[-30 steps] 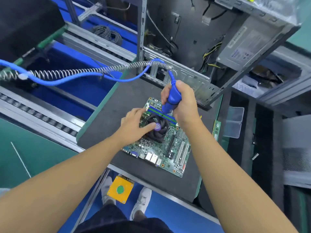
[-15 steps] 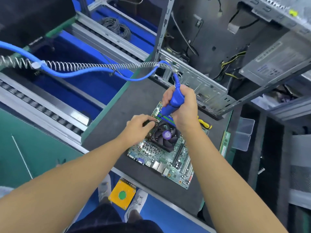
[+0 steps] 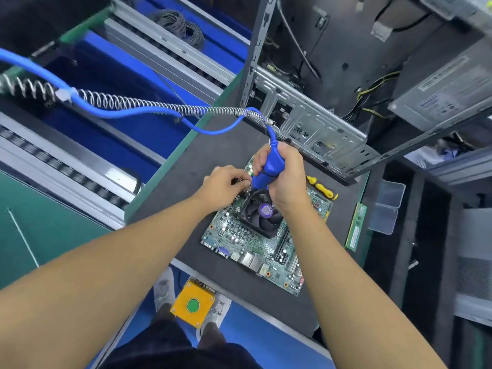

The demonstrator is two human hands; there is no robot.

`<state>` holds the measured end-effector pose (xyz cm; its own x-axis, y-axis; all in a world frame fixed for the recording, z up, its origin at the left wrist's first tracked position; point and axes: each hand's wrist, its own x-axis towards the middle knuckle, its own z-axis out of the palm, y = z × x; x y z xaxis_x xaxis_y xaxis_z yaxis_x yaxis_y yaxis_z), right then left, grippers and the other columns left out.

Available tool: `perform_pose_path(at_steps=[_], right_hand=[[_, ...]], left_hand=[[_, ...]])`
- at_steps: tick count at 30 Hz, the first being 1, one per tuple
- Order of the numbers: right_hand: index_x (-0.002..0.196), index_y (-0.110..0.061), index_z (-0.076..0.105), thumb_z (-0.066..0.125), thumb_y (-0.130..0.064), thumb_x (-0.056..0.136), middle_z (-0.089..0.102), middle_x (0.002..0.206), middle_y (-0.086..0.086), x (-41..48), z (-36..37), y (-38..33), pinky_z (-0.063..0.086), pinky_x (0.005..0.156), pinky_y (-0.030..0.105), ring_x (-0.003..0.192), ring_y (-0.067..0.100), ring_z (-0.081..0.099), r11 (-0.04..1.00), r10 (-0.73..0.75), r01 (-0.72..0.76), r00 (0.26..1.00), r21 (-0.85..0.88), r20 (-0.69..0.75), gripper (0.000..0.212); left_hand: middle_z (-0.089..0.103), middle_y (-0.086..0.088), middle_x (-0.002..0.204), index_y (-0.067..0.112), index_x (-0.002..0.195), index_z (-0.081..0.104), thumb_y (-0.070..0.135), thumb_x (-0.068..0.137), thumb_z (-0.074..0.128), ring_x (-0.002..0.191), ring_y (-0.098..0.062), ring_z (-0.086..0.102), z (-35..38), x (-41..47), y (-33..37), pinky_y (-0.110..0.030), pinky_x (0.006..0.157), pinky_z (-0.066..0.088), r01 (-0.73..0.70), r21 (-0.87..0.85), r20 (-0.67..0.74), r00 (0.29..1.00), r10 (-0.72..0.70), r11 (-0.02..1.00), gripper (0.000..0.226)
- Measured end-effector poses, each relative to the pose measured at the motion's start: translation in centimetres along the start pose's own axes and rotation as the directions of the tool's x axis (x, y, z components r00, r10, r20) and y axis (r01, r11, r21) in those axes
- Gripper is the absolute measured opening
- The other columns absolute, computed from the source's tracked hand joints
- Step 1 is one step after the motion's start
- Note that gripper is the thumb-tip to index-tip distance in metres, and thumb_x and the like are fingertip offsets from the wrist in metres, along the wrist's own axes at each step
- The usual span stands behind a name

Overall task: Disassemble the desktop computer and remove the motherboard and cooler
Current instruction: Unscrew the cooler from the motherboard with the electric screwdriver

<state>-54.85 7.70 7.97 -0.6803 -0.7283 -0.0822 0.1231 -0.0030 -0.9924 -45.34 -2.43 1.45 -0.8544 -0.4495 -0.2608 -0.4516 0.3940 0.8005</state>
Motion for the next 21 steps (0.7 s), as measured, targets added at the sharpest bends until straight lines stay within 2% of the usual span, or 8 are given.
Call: perform_pose_path(at_steps=[5, 10, 15, 18, 21], right_hand=[[0.059, -0.018, 0.057, 0.04, -0.042, 0.088, 0.054, 0.06, 0.007, 0.2, -0.2, -0.5, 0.034, 0.066, 0.045, 0.063, 0.028, 0.042, 0.998, -0.03, 0.03, 1.0, 0.05, -0.002, 0.04], [0.056, -0.018, 0.056, 0.041, -0.041, 0.083, 0.054, 0.059, 0.007, 0.1, -0.1, -0.7, 0.034, 0.067, 0.045, 0.064, 0.029, 0.042, 1.0, -0.019, 0.019, 1.0, -0.001, -0.006, 0.038], [0.059, -0.021, 0.058, 0.04, -0.041, 0.087, 0.054, 0.059, 0.004, -0.1, -0.3, -1.2, 0.038, 0.062, 0.038, 0.06, 0.026, 0.045, 0.993, -0.038, 0.039, 0.999, 0.109, -0.014, 0.039], [0.059, -0.021, 0.057, 0.039, -0.04, 0.087, 0.055, 0.06, 0.004, -0.2, -0.4, -1.1, 0.036, 0.065, 0.041, 0.061, 0.026, 0.044, 0.997, -0.035, 0.035, 0.999, 0.071, -0.006, 0.038], [0.059, -0.02, 0.057, 0.04, -0.04, 0.085, 0.054, 0.06, 0.004, -0.6, -0.2, -0.6, 0.039, 0.062, 0.039, 0.061, 0.026, 0.044, 0.998, 0.004, -0.004, 1.0, 0.056, 0.006, 0.037]], left_hand=[[0.05, 0.013, 0.096, 0.038, 0.098, 0.069, 0.032, 0.099, 0.058, 0.112, -0.019, 0.048, 0.2, 0.1, -0.2, -0.037, 0.09, 0.029, 0.006, 0.036, 0.008, 1.0, -0.006, 0.999, 0.013], [0.049, 0.014, 0.102, 0.035, 0.099, 0.066, 0.033, 0.102, 0.052, 0.123, -0.019, 0.039, 0.7, 0.4, -0.2, -0.033, 0.088, 0.021, 0.027, 0.109, 0.03, 0.999, -0.03, 0.994, 0.015], [0.054, 0.013, 0.111, 0.038, 0.087, 0.054, 0.034, 0.103, 0.048, 0.125, -0.018, 0.037, 0.8, 0.6, -0.1, -0.035, 0.09, 0.021, 0.039, 0.148, 0.057, 0.997, -0.048, 0.988, 0.017], [0.054, 0.015, 0.11, 0.037, 0.086, 0.054, 0.034, 0.102, 0.049, 0.126, -0.016, 0.036, 0.9, 0.7, 0.0, -0.034, 0.09, 0.019, 0.056, 0.139, 0.053, 0.997, -0.064, 0.989, 0.018], [0.052, 0.015, 0.107, 0.038, 0.087, 0.055, 0.036, 0.102, 0.05, 0.125, -0.016, 0.035, 0.9, 0.7, -0.1, -0.033, 0.089, 0.017, 0.054, 0.142, 0.06, 0.996, -0.063, 0.988, 0.016]])
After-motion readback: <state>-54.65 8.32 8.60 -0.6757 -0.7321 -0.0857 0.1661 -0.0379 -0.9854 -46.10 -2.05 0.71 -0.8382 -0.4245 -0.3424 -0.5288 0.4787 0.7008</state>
